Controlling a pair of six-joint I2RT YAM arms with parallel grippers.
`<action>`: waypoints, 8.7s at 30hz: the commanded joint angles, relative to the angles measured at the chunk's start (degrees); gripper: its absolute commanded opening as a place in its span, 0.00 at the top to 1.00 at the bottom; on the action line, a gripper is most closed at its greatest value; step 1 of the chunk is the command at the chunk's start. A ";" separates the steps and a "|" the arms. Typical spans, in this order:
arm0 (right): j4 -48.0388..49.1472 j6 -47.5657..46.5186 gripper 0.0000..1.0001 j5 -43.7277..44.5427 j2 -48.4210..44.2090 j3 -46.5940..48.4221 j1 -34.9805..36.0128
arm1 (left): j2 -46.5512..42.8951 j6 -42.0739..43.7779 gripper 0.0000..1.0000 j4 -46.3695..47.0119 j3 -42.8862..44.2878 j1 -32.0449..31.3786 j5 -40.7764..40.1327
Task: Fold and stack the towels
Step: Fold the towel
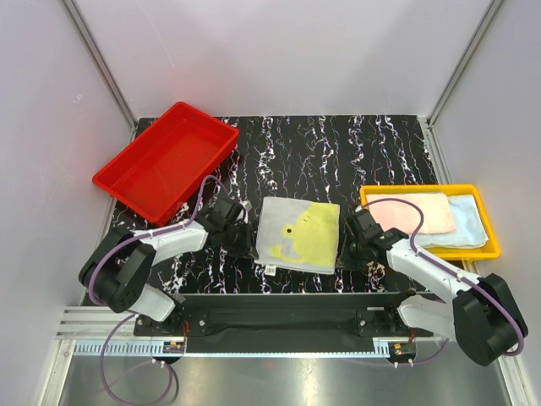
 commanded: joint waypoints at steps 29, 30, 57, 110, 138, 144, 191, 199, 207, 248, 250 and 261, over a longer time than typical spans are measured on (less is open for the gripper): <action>2.97 -5.96 0.80 0.49 12.06 8.09 0.65 | 30.21 12.01 0.70 -11.86 42.58 7.74 0.55; 2.53 -6.39 0.79 1.45 12.06 9.32 0.65 | 29.69 11.83 0.70 -12.47 42.14 7.74 -0.69; 9.03 -23.27 0.88 5.96 43.27 39.13 -4.27 | 22.12 4.62 0.69 -12.30 31.23 9.14 -7.30; -10.19 -53.48 0.64 -29.54 55.03 64.95 -16.31 | 34.33 37.14 0.65 -30.49 56.55 15.47 6.94; -25.16 -68.63 0.82 -35.19 71.83 78.85 -20.09 | 41.10 43.73 0.80 -32.25 56.28 17.40 7.91; -23.32 -68.28 0.97 -33.96 70.78 77.37 -20.88 | 41.37 42.95 1.00 -31.38 56.81 17.41 6.77; -22.61 -65.99 1.00 -32.73 71.04 78.94 -21.32 | 45.94 45.67 1.00 -33.84 61.21 18.11 13.01; -16.98 -64.06 1.00 -28.25 67.52 75.51 -22.02 | 44.10 41.81 1.00 -28.92 60.95 18.11 6.42; -15.41 -61.25 1.00 -23.15 67.26 74.90 -22.20 | 43.31 41.10 1.00 -27.33 60.68 18.20 2.29; 9.64 -57.99 1.00 -14.54 38.98 48.19 -19.65 | 25.03 43.47 1.00 -26.54 55.24 14.42 -4.74; 11.48 -57.99 1.00 -13.48 36.59 44.34 -18.78 | 22.48 43.39 1.00 -25.41 52.08 13.72 -5.71; 15.45 -49.83 1.00 -1.18 23.05 29.73 -11.92 | 13.87 40.49 1.00 -23.91 38.37 9.77 -3.69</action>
